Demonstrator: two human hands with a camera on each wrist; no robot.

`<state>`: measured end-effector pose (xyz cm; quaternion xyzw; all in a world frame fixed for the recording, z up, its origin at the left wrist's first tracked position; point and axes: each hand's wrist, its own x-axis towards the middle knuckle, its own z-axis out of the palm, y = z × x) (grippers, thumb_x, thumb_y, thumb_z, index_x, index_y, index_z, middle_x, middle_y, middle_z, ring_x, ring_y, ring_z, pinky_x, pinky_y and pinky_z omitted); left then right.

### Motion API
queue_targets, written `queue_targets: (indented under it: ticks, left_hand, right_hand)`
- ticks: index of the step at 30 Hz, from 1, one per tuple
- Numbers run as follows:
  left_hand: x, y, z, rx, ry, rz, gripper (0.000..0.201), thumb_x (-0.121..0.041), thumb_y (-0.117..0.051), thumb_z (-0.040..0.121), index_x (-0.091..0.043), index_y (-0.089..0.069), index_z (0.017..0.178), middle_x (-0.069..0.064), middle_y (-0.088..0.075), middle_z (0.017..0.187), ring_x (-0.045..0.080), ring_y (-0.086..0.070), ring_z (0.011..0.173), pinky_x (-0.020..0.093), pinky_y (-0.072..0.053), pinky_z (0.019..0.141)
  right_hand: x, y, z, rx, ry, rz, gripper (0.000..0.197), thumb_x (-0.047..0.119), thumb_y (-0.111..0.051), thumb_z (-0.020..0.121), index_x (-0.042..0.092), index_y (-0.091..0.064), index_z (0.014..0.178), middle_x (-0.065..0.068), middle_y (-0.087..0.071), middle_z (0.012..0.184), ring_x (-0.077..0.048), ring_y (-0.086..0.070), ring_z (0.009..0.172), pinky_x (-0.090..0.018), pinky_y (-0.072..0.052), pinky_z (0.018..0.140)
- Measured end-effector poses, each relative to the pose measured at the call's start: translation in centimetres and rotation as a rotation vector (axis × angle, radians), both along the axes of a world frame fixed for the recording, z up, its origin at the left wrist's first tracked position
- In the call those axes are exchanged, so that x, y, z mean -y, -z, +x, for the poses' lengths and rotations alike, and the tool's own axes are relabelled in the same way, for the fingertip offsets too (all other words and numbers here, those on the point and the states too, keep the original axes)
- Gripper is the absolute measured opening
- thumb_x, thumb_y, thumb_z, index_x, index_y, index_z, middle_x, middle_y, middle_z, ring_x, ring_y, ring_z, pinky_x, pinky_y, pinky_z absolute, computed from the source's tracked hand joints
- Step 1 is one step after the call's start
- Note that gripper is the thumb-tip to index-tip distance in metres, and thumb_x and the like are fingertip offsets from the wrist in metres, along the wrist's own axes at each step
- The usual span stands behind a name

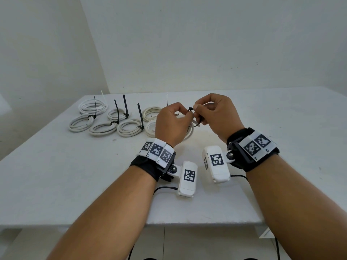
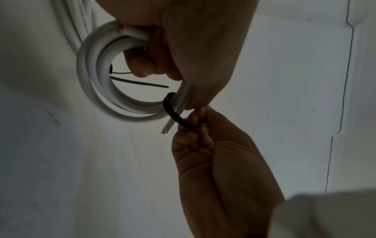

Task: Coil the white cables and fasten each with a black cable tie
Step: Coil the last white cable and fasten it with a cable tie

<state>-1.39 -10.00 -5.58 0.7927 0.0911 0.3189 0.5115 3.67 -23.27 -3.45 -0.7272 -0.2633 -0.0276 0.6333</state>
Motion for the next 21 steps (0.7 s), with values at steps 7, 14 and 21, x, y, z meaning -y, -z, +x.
queue_targets:
  ticks: [7, 14, 21]
  left_hand:
    - [0.1, -0.6, -0.5, 0.016, 0.086, -0.051, 0.010, -0.020, -0.071, 0.083, -0.011, -0.071, 0.078, 0.003, -0.072, 0.069, 0.014, -0.054, 0.054, 0.024, -0.041, 0.050]
    - [0.6, -0.5, -0.7, -0.082, 0.208, -0.196, 0.009, -0.016, -0.070, 0.085, -0.010, -0.069, 0.078, -0.004, -0.055, 0.053, 0.012, -0.035, 0.042, 0.026, -0.032, 0.048]
    - [1.1, -0.3, -1.0, -0.089, 0.358, -0.234, 0.009, -0.012, -0.066, 0.090, -0.009, -0.069, 0.082, -0.005, -0.051, 0.048, 0.015, -0.031, 0.043, 0.030, -0.029, 0.049]
  right_hand:
    - [0.4, 0.2, 1.0, -0.063, -0.020, -0.146, 0.018, 0.031, -0.063, 0.095, 0.016, -0.072, 0.091, 0.005, -0.067, 0.072, -0.011, -0.057, 0.063, -0.021, -0.042, 0.058]
    - [1.8, 0.2, 1.8, -0.381, -0.224, 0.013, 0.014, 0.027, -0.074, 0.086, 0.013, -0.077, 0.086, -0.003, -0.064, 0.084, -0.016, -0.054, 0.079, -0.029, -0.042, 0.066]
    - [2.2, 0.3, 2.4, -0.757, -0.311, 0.191, 0.016, 0.025, -0.067, 0.087, 0.014, -0.062, 0.077, 0.003, -0.047, 0.062, -0.010, -0.044, 0.053, -0.022, -0.031, 0.052]
